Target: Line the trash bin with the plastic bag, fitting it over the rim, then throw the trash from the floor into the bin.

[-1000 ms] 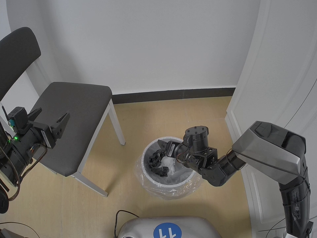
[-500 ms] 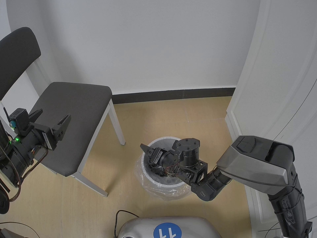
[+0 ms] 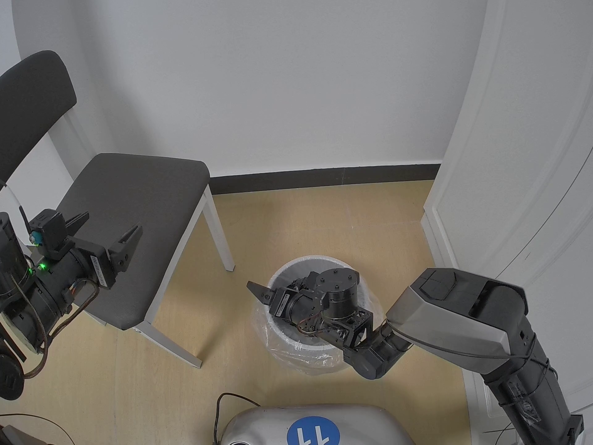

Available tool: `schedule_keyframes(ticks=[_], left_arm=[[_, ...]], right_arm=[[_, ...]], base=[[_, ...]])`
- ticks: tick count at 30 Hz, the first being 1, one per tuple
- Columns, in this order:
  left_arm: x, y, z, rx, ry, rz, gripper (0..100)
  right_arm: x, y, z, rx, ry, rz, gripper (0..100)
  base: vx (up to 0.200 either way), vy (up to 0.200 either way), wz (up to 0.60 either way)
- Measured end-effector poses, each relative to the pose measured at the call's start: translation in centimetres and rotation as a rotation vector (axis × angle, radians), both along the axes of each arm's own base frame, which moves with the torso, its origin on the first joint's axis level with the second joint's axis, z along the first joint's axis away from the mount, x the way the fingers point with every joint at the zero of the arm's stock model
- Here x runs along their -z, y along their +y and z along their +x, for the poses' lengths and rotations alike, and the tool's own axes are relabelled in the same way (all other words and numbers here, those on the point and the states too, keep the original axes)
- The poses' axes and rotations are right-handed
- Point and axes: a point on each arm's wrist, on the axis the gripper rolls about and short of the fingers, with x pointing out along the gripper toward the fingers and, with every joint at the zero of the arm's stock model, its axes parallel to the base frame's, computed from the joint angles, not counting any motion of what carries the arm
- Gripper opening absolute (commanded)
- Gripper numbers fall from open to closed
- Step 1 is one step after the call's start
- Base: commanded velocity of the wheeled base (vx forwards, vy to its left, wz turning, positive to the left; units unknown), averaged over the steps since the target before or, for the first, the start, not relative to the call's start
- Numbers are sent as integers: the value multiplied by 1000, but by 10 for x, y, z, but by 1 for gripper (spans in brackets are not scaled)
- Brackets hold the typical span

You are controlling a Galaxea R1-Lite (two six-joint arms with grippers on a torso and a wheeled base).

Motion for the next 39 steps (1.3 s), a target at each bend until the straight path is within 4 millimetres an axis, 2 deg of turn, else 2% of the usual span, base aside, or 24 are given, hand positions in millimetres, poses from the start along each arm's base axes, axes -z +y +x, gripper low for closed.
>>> schedule_keyframes(ticks=[13, 21, 31, 39], left_arm=[[5, -2, 6, -1, 19, 5, 100], [5, -2, 6, -1, 17, 4, 100], [4, -1, 5, -4, 11, 3, 100], [2, -1, 4, -4, 4, 1, 100]], right_arm=[[31, -10, 38, 77, 2, -107, 100], [48, -18, 48, 135, 84, -223, 100], [44, -32, 61, 214, 89, -232, 100], [32, -45, 52, 225, 111, -241, 100]], base=[[0, 0, 0], [0, 0, 0], [0, 0, 0], [0, 0, 0]])
